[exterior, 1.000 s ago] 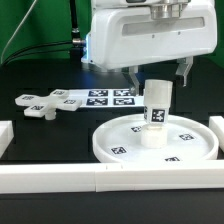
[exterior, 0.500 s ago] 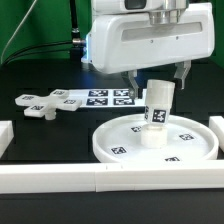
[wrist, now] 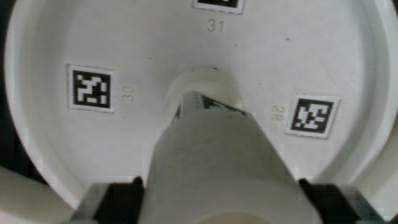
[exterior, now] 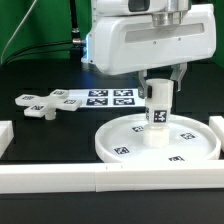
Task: Assemble round table
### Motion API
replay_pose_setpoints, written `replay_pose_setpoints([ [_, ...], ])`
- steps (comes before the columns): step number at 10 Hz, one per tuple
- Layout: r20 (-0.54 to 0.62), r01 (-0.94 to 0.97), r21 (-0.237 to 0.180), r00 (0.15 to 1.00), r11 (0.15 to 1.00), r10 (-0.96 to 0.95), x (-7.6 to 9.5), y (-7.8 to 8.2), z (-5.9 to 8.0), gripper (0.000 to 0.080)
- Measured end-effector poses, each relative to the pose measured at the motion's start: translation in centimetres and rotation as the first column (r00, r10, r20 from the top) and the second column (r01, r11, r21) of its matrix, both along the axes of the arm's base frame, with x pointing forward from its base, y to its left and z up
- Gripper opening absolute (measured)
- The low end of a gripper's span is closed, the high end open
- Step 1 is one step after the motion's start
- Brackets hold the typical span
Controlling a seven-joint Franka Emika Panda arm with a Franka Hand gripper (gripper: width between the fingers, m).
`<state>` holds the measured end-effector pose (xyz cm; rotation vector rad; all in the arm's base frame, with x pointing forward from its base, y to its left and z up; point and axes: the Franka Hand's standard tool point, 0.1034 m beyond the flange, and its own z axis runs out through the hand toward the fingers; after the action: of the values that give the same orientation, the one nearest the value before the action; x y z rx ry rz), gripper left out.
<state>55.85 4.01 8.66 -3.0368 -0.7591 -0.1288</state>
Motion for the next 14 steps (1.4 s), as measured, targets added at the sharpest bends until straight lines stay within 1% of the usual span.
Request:
replay_pose_setpoints([
  [3, 0.000, 0.019, 0.002, 1.000, 1.000, -0.019, 0.01, 0.00, 0.00, 0.0407],
  [4, -0.002, 0.068, 0.009, 0.998, 0.998, -0.068, 0.00, 0.03, 0.00, 0.0407],
  [6, -0.015, 0.327, 0.045, 0.945, 0.944, -0.327, 0.11, 0.08, -0.04, 0.0409],
  [7, -0.029, 0.447, 0.060, 0.895, 0.893, -0.446, 0.11, 0.00, -0.05, 0.0409],
  [8, -0.040, 0.563, 0.071, 0.827, 0.824, -0.561, 0.09, -0.07, -0.07, 0.0409],
  [9, -0.047, 0.645, 0.083, 0.764, 0.760, -0.643, 0.00, -0.12, -0.11, 0.0409],
  [10, -0.065, 0.736, 0.099, 0.677, 0.670, -0.733, 0.02, -0.24, -0.13, 0.0409],
  [11, -0.078, 0.788, 0.103, 0.615, 0.607, -0.784, 0.03, -0.29, -0.12, 0.0409],
  [14, -0.108, 0.873, 0.107, 0.486, 0.476, -0.867, 0.02, -0.29, -0.16, 0.0409],
])
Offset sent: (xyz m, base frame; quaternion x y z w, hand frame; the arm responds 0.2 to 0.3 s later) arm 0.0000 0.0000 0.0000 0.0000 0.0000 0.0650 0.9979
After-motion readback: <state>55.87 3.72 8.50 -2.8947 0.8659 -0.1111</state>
